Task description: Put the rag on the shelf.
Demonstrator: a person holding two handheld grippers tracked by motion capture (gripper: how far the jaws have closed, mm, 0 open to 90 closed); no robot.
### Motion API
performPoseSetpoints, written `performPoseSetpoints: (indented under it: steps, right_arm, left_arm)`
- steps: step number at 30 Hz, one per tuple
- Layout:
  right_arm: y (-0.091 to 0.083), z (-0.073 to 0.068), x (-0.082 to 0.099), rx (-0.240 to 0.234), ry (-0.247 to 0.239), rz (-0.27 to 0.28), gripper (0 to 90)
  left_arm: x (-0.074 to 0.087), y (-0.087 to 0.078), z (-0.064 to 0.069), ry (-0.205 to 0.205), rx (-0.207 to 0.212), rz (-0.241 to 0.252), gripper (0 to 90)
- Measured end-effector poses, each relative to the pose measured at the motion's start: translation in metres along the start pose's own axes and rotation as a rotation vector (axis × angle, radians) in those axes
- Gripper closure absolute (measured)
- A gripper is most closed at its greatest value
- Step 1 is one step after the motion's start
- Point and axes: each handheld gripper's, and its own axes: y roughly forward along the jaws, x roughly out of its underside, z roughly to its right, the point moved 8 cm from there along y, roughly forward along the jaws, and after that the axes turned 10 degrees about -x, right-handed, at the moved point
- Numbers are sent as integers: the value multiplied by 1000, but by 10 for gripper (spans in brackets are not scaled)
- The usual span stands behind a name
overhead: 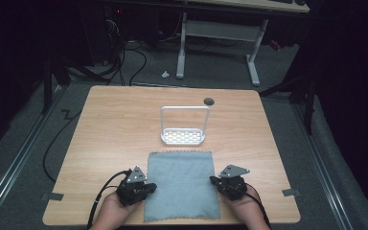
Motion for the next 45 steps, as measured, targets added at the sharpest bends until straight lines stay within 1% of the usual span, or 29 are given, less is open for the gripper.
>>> performPoseSetpoints:
  steps: [4,6,10,11,12,14,19,21,24,25,28,29,30,31,32,33,34,35,36,37,38,41,42,43,44,45]
  right_arm:
    - [-2,-1,1,4,2,-5,900]
    - [-3,-2,3,5,6,0,900]
    - [-5,-5,5,11,10,-15,900]
    - [-5,-5,5,11,13,-18,900]
    - [-5,-6,5,17,14,-23,900]
    - [-6,-8,6,32,-7,-32,900]
    - [-12,-15,12,28,-28,-54,900]
    - [-15,-17,15,37,-38,-48,900]
    - [-17,-19,19,34,-32,-29,900]
    - [-18,-20,20,32,-26,-31,900]
    - [-19,-21,22,35,-32,-28,900]
    - [-19,-21,21,30,-33,-29,900]
    - [-20,-21,21,35,-30,-21,897]
    - [-20,-21,21,35,-30,-21,897]
    - [-21,-22,19,27,-30,4,884]
    - [-23,-22,16,18,-26,32,864]
    - [-28,-18,13,32,-24,65,861]
    - [-30,-16,12,34,-23,71,861]
    - [-30,-16,12,34,-23,71,861]
    - [-32,-13,13,40,-21,78,856]
    - [-32,-13,13,40,-21,78,856]
    - [-34,-9,16,35,-13,80,848]
    - [-35,-8,16,36,-9,84,844]
    - [-36,-7,17,35,-8,84,844]
    - [-36,-6,17,36,0,88,841]
    - [-36,-6,17,35,2,90,840]
  left_arm:
    - [1,0,0,3,7,-3,854]
    - [1,-1,1,7,11,-4,855]
    - [3,-3,4,8,19,-5,854]
    - [3,-3,5,9,25,-6,853]
    - [5,-5,7,14,43,-17,850]
    - [5,-5,8,18,49,-19,849]
    - [8,-8,17,33,93,-36,844]
    - [9,-9,20,44,105,-44,843]
    - [9,-10,22,56,106,-51,828]
    - [9,-10,22,59,108,-53,828]
    - [8,-9,22,63,103,-51,816]
    - [7,-9,22,70,91,-47,805]
    - [6,-9,20,78,72,-39,793]
    - [5,-10,18,67,63,-20,793]
    - [2,-11,14,48,45,5,768]
    - [-2,-12,8,13,18,33,736]
    - [-5,-13,1,-23,-2,59,714]
    - [-9,-12,-7,-59,-26,87,700]
    - [-12,-11,-15,-84,-60,107,700]
    - [-14,-8,-23,-113,-92,115,683]
    - [-16,-4,-30,-141,-107,116,683]
    - [-22,7,-48,-181,-184,116,699]
    - [-25,11,-53,-213,-188,112,711]
    - [-28,15,-56,-243,-170,116,710]
    - [-31,19,-58,-249,-182,115,710]
    - [-35,22,-60,-234,-203,115,708]
